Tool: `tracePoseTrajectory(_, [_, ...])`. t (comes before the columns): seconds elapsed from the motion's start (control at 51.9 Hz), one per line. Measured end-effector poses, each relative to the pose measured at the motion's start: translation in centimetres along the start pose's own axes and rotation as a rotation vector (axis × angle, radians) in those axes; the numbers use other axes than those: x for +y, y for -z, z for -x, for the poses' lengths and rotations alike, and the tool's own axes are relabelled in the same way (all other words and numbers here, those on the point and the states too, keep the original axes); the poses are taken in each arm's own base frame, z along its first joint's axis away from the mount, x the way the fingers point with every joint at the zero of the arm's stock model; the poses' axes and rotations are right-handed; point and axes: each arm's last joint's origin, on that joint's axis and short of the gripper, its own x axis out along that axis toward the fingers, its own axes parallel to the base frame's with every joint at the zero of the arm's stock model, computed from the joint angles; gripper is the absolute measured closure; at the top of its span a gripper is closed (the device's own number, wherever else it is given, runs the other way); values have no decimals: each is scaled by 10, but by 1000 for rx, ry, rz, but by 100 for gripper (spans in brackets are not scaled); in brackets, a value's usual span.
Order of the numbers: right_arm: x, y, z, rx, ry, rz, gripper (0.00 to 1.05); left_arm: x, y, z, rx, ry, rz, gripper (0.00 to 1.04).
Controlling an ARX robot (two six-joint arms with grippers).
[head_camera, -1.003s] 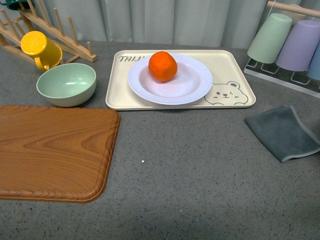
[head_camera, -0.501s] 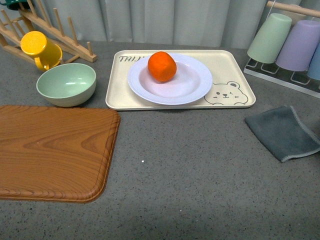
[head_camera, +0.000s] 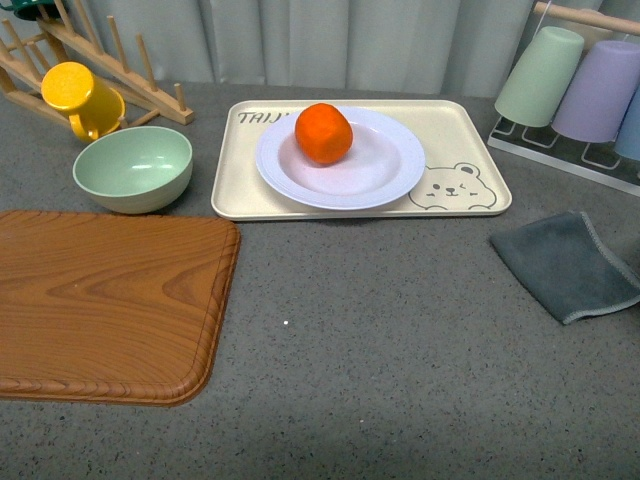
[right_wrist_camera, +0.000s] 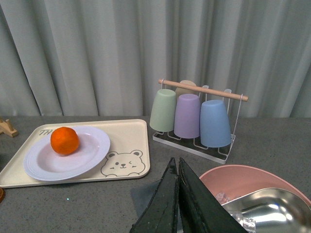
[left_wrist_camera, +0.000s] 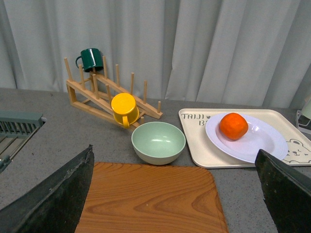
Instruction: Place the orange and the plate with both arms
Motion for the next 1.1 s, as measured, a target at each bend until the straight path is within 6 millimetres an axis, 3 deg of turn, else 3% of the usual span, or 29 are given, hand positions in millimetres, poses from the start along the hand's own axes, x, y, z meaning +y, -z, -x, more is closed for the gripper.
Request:
tracePoseTrajectory(0.521, [0, 3, 14, 6, -1, 3, 102, 0, 0, 0, 0, 0, 0, 6])
tracePoseTrajectory(0.887, [0, 3, 14, 6, -1, 2, 36, 0, 0, 0, 0, 0, 0, 6])
tracePoseTrajectory(1.061, [0, 3, 14, 6, -1, 2, 8, 0, 0, 0, 0, 0, 0, 6])
tracePoseTrajectory(1.099, [0, 3, 14, 6, -1, 2, 8, 0, 0, 0, 0, 0, 0, 6])
